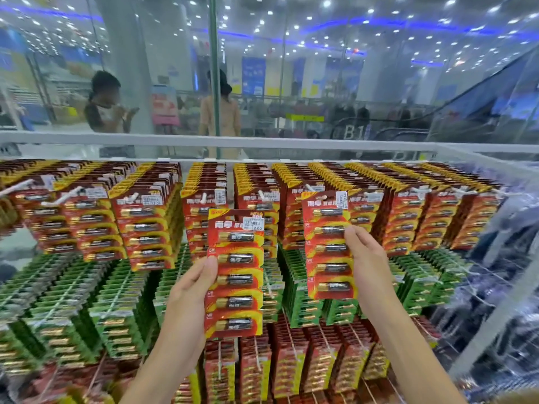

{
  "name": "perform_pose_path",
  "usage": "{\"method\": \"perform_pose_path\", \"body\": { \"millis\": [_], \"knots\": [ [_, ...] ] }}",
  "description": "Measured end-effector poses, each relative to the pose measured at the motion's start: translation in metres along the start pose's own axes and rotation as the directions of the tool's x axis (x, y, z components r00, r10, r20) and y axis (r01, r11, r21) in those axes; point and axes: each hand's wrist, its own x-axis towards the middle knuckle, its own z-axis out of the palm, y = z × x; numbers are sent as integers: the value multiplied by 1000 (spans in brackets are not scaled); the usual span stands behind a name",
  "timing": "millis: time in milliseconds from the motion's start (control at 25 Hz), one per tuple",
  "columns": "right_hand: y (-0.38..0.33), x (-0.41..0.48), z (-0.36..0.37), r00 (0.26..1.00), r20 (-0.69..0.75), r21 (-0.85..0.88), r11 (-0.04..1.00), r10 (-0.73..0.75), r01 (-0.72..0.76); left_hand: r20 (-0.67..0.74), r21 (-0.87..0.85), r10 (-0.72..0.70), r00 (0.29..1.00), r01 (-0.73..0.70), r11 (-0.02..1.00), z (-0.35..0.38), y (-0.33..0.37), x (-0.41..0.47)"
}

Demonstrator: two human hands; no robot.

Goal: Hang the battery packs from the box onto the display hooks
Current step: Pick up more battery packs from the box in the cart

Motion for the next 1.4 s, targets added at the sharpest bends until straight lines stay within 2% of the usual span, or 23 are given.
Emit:
{"method": "perform_pose_path", "body": {
  "millis": [520, 760, 1080, 1280, 1400],
  "knots": [
    [8, 41, 14, 995, 85, -75, 996, 47, -40, 22, 91, 30, 999, -32, 995, 44, -4, 27],
    [8, 41, 9, 992, 124, -85, 996, 34, -23, -9, 53, 23, 1000, -22, 998, 54, -12, 45],
    [17, 64, 25, 1000, 15, -160, 987, 3, -1, -155, 155, 111, 982, -87, 984, 69, -13, 77],
    [25, 73, 37, 992, -88, -196, 978, -89, 71, -190, 315, 281, 941, -212, 925, 60, -23, 84],
    [35, 77, 40, 981, -166, -223, 973, -102, 64, -182, 404, 367, 912, -271, 874, 55, -27, 80]
  ]
}}
